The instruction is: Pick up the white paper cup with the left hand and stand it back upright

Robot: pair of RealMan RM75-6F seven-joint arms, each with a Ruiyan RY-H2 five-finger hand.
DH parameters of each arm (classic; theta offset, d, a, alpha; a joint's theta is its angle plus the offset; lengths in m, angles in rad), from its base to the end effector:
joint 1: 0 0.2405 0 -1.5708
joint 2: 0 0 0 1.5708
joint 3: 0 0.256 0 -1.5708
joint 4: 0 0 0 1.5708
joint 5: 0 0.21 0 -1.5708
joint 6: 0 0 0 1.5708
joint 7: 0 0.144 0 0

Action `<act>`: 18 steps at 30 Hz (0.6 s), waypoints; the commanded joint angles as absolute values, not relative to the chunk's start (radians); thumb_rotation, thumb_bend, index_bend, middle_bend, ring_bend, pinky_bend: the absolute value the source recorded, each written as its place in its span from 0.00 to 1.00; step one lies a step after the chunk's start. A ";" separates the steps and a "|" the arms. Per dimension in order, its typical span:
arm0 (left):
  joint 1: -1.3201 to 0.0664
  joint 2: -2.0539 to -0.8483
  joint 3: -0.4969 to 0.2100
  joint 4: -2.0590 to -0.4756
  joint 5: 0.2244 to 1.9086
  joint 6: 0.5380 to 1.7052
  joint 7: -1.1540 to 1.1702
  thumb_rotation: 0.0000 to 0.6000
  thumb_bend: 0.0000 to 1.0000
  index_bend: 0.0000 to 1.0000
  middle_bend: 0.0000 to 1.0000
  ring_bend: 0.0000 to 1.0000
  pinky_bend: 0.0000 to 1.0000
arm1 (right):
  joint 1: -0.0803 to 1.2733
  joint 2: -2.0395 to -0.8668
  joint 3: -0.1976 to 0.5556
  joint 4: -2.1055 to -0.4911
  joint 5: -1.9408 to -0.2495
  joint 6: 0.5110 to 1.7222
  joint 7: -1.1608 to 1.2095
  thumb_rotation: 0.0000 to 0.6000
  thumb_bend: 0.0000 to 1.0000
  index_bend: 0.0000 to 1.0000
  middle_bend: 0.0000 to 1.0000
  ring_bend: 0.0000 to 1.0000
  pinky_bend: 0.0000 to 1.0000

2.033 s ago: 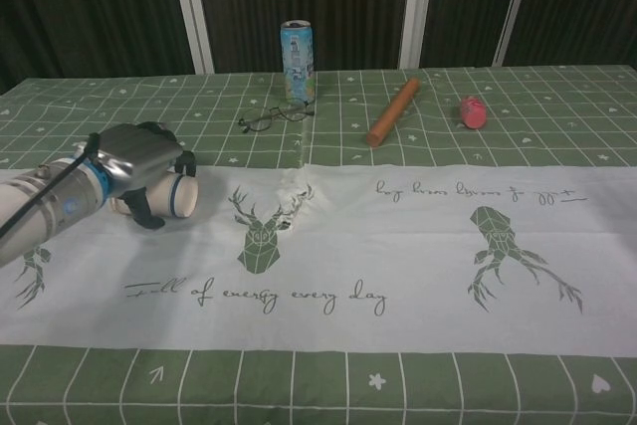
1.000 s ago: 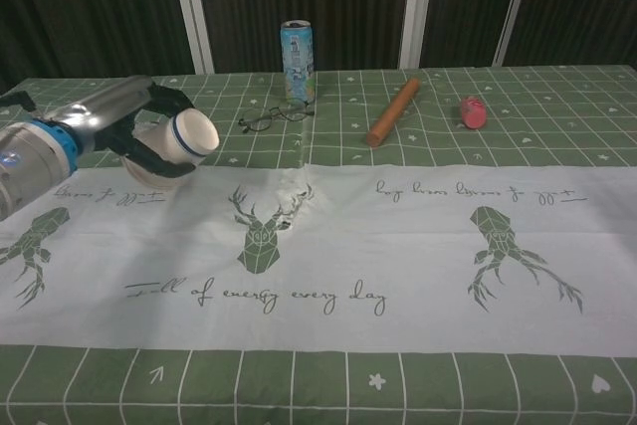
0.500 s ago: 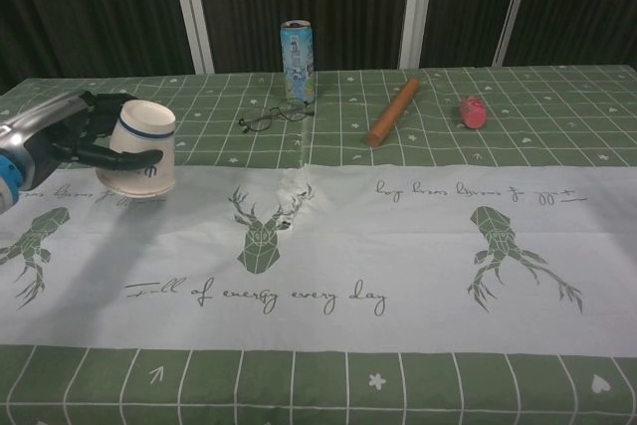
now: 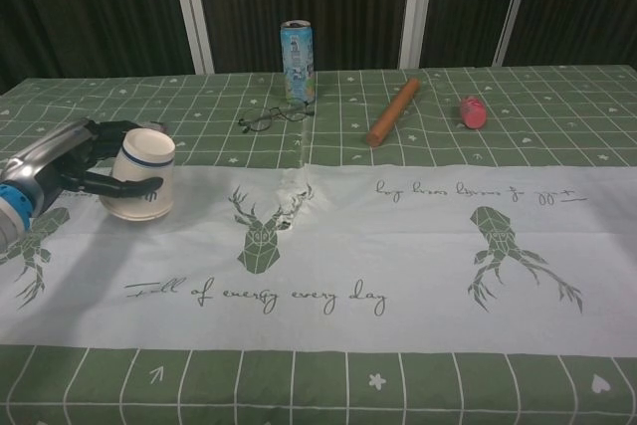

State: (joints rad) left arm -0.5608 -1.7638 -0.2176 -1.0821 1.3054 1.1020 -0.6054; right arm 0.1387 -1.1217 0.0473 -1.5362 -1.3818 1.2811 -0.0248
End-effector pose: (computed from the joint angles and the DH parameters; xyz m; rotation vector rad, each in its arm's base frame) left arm -0.2227 0.3407 -0.0304 -1.2496 -1.5830 -1.4688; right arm -0.3436 -0.1966 0.1474 1.4358 -0.9997 0.6937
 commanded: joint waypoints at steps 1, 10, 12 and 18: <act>-0.562 -1.776 -0.218 -1.062 1.307 1.098 -0.607 1.00 0.22 0.42 0.39 0.12 0.13 | 0.139 -1.121 0.047 -1.537 -1.382 1.281 -0.025 1.00 0.00 0.00 0.00 0.00 0.00; -0.559 -1.794 -0.212 -1.013 1.317 1.086 -0.629 1.00 0.22 0.35 0.34 0.10 0.12 | 0.139 -1.117 0.046 -1.541 -1.381 1.280 -0.028 1.00 0.00 0.00 0.00 0.00 0.00; -0.559 -1.796 -0.208 -1.007 1.322 1.085 -0.631 1.00 0.22 0.33 0.32 0.09 0.12 | 0.139 -1.118 0.046 -1.539 -1.380 1.280 -0.027 1.00 0.00 0.00 0.00 0.00 0.00; -0.559 -1.783 -0.193 -1.014 1.339 1.069 -0.638 1.00 0.22 0.07 0.12 0.01 0.09 | 0.138 -1.116 0.043 -1.542 -1.381 1.279 -0.029 1.00 0.00 0.00 0.00 0.00 0.00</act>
State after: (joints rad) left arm -0.5591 -1.7863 -0.1951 -1.0119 1.3364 1.0704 -0.6352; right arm 0.1376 -1.1155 0.0437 -1.5417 -1.3813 1.2792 -0.0283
